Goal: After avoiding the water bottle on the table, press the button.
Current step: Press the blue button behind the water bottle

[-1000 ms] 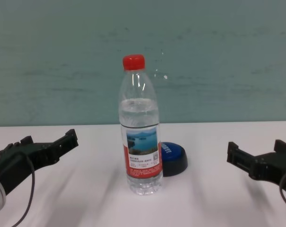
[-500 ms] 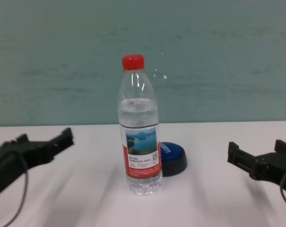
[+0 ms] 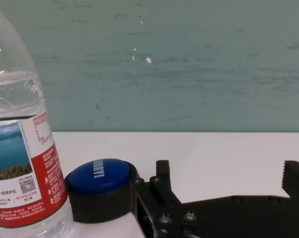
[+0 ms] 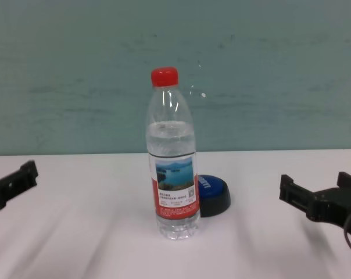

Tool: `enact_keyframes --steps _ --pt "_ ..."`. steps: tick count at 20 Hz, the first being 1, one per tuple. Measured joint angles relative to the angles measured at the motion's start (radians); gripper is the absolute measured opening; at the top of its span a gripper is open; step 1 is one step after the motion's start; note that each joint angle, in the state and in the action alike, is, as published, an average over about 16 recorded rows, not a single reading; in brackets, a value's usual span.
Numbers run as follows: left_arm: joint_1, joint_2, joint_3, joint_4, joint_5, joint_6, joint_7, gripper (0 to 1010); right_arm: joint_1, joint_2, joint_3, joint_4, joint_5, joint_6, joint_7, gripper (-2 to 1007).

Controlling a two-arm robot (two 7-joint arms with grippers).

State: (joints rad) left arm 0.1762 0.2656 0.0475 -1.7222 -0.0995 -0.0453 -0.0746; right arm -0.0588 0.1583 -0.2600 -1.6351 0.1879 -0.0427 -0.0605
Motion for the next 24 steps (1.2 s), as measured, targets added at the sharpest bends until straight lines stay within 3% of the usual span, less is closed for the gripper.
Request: enact_keyframes --steps 5,11,24 --pt "0.053 0.009 -0.02 -0.05 0.016 0.001 -0.017 1001 0.0 0.0 0.0 0.0 0.0 0.0 0.0 1004" --pt "0.083 0.005 -0.025 -0.072 0.035 -0.005 -0.041 1000 0.0 0.0 0.0 0.0 0.0 0.0 0.0 1004" --pt "0.069 -0.015 0.002 -0.051 0.069 -0.031 -0.094 1000 0.0 0.0 0.0 0.0 0.0 0.0 0.0 1004"
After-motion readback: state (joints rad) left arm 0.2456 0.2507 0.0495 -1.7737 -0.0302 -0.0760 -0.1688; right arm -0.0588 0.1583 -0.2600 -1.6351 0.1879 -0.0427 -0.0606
